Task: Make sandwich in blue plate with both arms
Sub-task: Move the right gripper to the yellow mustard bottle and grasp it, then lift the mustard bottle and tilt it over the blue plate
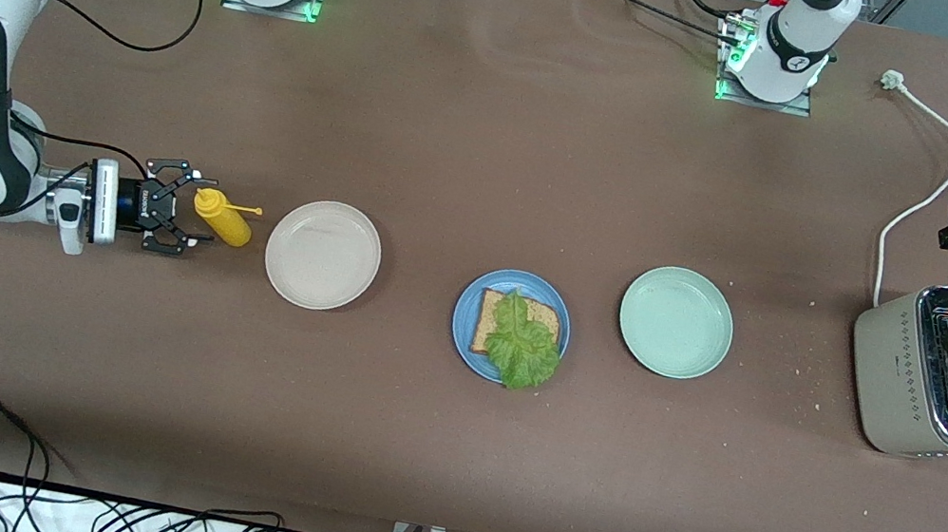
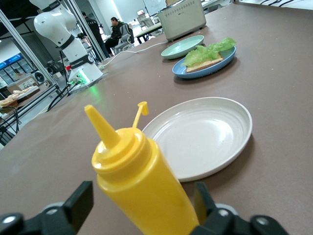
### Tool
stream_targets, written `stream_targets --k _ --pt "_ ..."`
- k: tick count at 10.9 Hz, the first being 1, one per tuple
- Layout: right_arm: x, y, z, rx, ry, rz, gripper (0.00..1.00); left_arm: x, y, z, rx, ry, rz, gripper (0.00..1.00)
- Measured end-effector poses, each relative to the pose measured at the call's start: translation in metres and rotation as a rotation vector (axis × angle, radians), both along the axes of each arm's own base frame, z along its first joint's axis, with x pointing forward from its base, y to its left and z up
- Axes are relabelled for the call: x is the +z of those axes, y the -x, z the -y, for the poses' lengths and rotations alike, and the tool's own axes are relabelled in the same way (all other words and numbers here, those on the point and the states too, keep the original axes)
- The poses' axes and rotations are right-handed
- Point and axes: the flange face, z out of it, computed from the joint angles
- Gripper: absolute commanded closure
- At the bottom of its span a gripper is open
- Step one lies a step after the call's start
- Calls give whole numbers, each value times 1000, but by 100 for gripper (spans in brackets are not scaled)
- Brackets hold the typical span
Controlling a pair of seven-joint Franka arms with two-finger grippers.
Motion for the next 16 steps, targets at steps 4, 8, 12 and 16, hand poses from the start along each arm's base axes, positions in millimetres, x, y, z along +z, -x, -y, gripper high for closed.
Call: stream_targets --k 4,8,12,16 --pt "3 -4 0 5 -2 10 100 0 0 0 0 0 0 0" --pt "20 -22 3 -7 82 -77 100 0 0 0 0 0 0 0" --pt "94 -59 -24 27 366 -209 100 0 0 0 1 0 0 0" --pt "189 -93 -139 57 773 -163 100 0 0 -1 2 0 -1 0"
